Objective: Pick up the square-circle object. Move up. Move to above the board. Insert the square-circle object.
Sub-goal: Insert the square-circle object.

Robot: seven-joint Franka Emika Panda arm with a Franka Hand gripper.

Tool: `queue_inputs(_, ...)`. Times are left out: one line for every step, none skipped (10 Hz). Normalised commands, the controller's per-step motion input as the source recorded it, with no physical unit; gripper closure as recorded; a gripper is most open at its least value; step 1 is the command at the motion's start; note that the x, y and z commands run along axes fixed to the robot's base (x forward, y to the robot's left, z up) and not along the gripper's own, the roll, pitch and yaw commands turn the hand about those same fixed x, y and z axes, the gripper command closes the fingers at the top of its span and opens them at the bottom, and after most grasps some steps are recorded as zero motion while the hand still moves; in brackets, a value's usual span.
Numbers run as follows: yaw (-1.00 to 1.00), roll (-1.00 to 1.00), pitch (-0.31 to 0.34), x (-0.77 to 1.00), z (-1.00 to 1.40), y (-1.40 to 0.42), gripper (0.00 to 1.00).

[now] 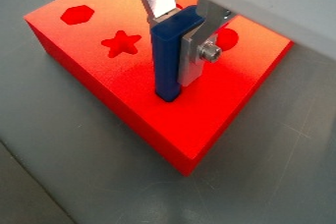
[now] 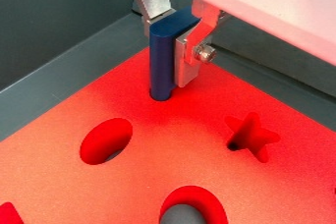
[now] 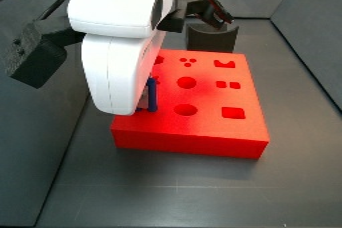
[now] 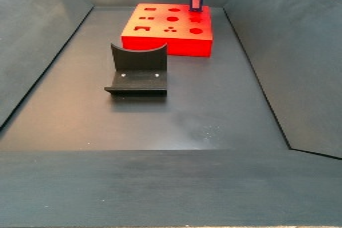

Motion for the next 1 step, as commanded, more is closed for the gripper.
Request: queue_inputs(0.00,0.00,0.000,0.00,0.00,0.00,1.00)
